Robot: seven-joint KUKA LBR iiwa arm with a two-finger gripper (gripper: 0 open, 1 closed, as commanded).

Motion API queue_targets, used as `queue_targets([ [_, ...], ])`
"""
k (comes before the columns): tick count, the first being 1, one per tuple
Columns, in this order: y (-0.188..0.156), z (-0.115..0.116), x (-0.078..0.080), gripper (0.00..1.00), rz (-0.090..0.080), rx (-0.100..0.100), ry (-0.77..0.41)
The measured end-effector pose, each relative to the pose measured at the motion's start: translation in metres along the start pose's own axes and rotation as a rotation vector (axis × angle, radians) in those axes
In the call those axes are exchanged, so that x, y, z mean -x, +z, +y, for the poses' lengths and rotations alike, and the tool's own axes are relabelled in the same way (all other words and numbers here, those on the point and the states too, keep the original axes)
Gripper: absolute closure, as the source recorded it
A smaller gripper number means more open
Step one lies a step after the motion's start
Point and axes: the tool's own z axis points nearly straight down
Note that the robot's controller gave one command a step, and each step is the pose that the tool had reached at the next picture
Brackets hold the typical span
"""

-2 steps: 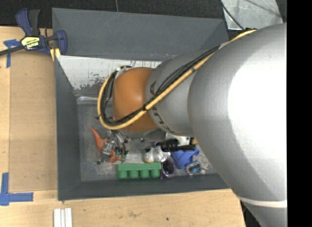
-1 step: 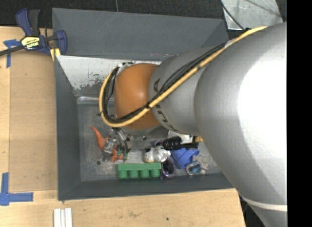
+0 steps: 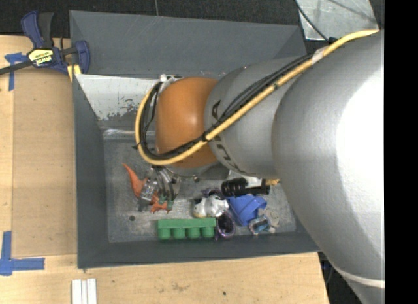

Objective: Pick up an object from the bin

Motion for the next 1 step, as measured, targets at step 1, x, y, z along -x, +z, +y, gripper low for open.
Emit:
queue_targets([
  [1, -0.0175, 0.0009, 0.001, 1.0, -0.005, 0.005, -0.001],
])
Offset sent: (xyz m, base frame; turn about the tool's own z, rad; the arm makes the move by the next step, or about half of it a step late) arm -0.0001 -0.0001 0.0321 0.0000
